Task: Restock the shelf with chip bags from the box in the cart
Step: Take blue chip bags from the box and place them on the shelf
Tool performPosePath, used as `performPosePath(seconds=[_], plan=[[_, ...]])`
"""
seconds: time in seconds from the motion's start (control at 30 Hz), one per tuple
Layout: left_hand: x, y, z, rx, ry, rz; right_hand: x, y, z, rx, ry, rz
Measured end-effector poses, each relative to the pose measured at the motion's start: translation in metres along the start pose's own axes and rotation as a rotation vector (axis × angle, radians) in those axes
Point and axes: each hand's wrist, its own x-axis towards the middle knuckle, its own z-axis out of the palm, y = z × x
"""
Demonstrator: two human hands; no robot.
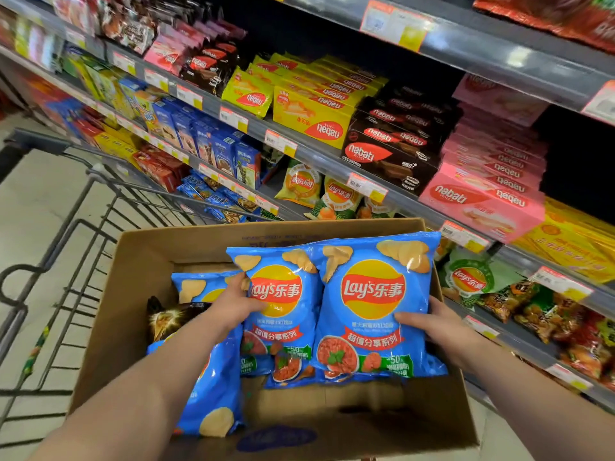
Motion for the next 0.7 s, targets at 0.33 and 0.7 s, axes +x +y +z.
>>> performPosePath(seconds=[0.33,0.7], plan=[[0.020,0.008,-0.004,0.033,-0.105,-0.098,-0.021,-0.004,0.006,0.014,-0.005,-0.038],[0.019,0.018,0.012,0.071,-0.101,-0.069,-0.039,-0.008,-0.008,0.055,0.098,-0.044]])
